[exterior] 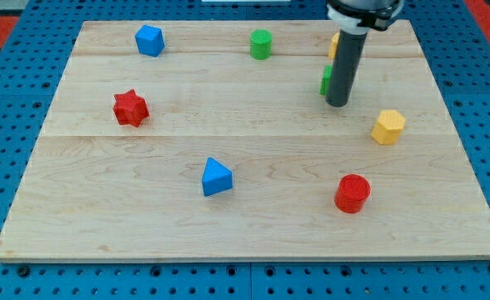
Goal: Move the green star to the bottom left
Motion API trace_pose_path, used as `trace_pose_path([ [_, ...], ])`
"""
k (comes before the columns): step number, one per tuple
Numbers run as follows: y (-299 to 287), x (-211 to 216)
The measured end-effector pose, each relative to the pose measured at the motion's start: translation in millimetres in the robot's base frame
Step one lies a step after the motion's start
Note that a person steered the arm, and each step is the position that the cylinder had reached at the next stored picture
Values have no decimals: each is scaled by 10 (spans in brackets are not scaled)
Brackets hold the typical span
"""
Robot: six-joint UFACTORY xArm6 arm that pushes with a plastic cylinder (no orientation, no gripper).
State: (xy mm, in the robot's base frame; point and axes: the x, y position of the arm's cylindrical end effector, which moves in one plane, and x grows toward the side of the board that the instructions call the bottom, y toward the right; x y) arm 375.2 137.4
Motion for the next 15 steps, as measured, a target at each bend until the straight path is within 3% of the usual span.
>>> trace_pose_path([
  [1,196,2],
  [2,746,-151],
  [4,-39,-272],
  [5,323,-400],
  [7,96,-797],
  [8,-470,-709],
  [9,-1078,-198],
  [11,-915,-138],
  [12,-697,-364],
  [15,-270,322],
])
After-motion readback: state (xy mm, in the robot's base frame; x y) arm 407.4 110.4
